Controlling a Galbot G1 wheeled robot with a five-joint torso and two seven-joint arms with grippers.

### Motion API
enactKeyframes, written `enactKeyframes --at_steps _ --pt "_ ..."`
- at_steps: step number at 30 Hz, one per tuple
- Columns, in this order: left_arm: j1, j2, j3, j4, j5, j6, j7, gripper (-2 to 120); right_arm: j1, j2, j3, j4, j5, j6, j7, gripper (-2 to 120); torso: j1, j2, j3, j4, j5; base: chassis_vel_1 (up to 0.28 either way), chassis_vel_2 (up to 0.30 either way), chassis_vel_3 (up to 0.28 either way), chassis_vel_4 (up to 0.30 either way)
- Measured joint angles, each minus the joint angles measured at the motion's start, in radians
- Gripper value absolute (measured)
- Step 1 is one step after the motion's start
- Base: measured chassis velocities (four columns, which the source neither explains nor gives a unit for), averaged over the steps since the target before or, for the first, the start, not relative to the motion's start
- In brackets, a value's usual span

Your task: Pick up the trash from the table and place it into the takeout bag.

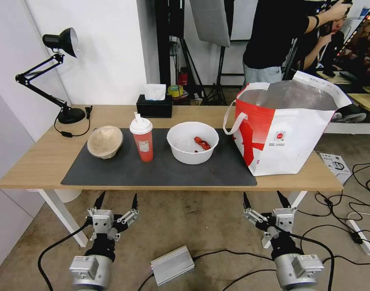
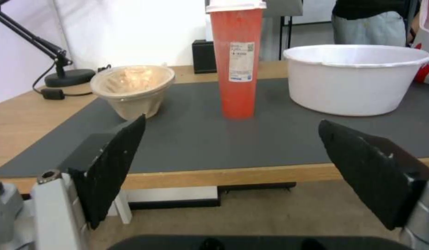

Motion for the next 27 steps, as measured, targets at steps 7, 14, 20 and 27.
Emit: enactKeyframes --at_steps 7,14,20,27 --pt "0.003 -0.011 0.013 -0.024 0.000 -0.032 -0.023 100 -0.031 -0.112 0.045 0.180 0.029 0.070 -0.050 100 0.000 0.000 0.000 0.0000 -0.0007 0.000 0.000 0.000 0.000" --pt "0.021 -0.077 0.083 -0.176 -0.005 -0.214 -0.136 100 -0.038 -0.149 0.062 0.196 0.054 0.118 -0.088 100 0.000 0.000 0.000 0.0001 0.0005 0.000 0.000 0.000 0.000" --pt "0.019 -0.080 0.090 -0.166 -0.028 -0.274 -0.108 100 -0.035 -0.149 0.060 0.196 0.058 0.120 -0.091 100 0.000 0.000 0.000 0.0000 -0.0001 0.000 0.000 0.000 0.000" --pt "0.017 -0.079 0.091 -0.158 -0.034 -0.280 -0.102 100 -0.030 -0.149 0.055 0.194 0.062 0.120 -0.097 100 0.000 0.000 0.000 0.0000 -0.0001 0.000 0.000 0.000 0.000"
